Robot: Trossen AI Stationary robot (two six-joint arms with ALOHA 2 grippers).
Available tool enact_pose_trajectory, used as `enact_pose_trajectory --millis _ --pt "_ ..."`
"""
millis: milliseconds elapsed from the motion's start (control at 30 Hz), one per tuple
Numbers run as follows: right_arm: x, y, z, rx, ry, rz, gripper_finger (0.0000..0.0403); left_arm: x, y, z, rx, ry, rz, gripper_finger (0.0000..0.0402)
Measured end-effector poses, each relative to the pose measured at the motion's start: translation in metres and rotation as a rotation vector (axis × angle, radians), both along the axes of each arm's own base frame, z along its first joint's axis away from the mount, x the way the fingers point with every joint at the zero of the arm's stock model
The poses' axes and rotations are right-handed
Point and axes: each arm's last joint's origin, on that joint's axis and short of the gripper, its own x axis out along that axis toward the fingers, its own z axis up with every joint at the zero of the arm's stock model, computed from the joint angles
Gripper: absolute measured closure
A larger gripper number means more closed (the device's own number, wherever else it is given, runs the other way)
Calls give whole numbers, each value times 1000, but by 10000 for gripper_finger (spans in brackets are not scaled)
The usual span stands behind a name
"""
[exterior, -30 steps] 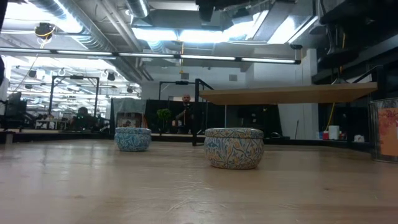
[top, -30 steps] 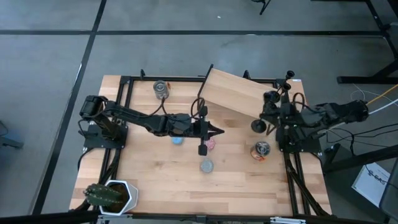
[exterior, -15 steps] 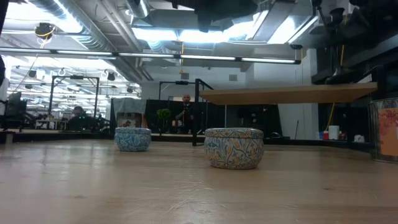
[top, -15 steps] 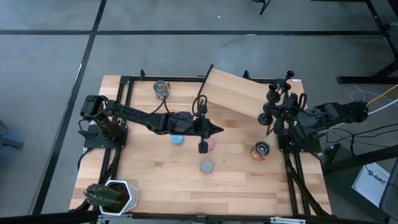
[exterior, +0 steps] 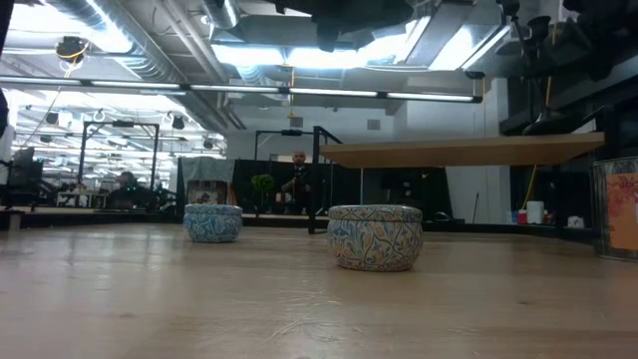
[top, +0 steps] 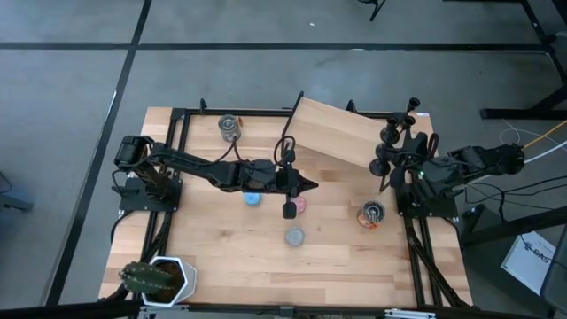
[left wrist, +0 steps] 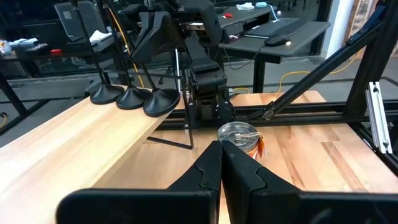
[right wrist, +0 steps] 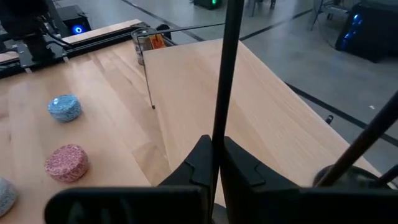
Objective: Pick & Place candle stick holders
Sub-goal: Align the black candle holder with the other black candle holder on the shelf
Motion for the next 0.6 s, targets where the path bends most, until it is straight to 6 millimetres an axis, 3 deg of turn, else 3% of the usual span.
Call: enact_pose_trajectory --millis 600 --pt "-1 -1 -1 -14 1 -35 385 0 0 0 0 1 0 394"
